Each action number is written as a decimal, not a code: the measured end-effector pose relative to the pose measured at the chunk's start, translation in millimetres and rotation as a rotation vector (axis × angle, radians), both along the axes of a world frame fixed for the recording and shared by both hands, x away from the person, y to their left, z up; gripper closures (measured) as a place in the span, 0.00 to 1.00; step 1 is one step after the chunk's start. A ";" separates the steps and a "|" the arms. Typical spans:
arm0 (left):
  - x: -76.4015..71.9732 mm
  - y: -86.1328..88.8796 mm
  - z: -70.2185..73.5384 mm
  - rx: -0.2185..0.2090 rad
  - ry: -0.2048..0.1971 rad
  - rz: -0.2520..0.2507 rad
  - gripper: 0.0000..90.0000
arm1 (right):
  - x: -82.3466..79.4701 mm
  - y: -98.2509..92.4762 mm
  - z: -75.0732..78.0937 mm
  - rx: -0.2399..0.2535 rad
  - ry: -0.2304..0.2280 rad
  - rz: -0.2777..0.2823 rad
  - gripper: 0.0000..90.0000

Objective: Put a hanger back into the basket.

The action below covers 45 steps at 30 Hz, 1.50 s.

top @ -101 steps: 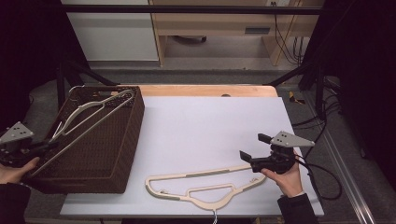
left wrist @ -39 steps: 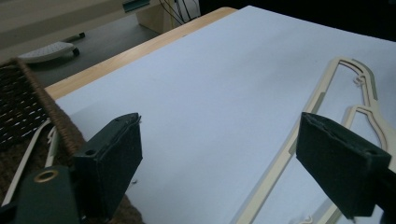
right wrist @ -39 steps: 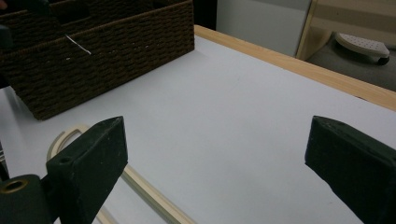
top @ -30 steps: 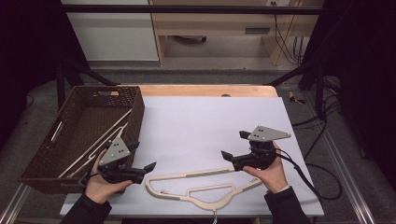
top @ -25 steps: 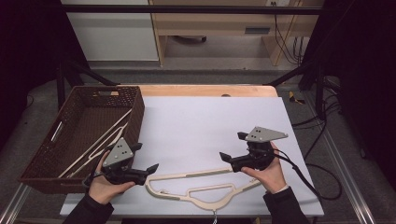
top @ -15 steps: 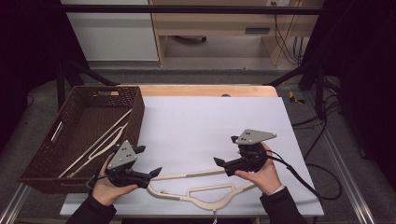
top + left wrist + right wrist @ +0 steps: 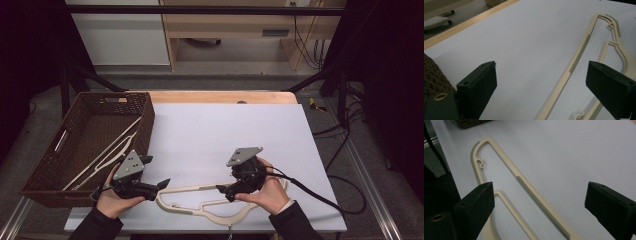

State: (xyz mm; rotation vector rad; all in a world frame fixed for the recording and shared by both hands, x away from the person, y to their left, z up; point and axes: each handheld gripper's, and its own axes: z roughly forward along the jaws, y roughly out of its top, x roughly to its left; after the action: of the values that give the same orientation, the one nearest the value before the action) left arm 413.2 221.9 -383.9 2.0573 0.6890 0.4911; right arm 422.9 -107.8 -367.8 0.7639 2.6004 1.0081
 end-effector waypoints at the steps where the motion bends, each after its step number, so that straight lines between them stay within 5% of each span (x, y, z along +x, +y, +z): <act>1: 0.5 0.6 -0.2 -0.004 0.005 -0.001 0.11 | -1.1 4.4 -1.3 -0.013 0.010 0.010 0.11; 6: 0.1 -0.2 0.5 0.003 0.004 -0.001 0.11 | -7.0 18.8 -6.9 -0.084 0.079 0.044 0.14; 20: 0.1 -3.4 -0.2 0.009 0.015 -0.019 0.10 | -13.4 34.5 -25.0 -0.144 0.164 0.085 0.18; 35: -0.3 -4.0 0.3 0.010 0.011 -0.015 0.10 | -20.5 57.5 -50.1 -0.292 0.312 0.139 0.37; 45: 0.0 -4.2 -0.3 0.014 0.012 -0.016 0.10 | -22.6 64.1 -64.3 -0.348 0.356 0.169 0.49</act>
State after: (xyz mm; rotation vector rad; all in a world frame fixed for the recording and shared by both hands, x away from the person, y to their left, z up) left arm 413.2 217.7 -384.2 2.0791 0.6768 0.4759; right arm 400.3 -43.6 -432.1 0.6944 3.0712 0.4604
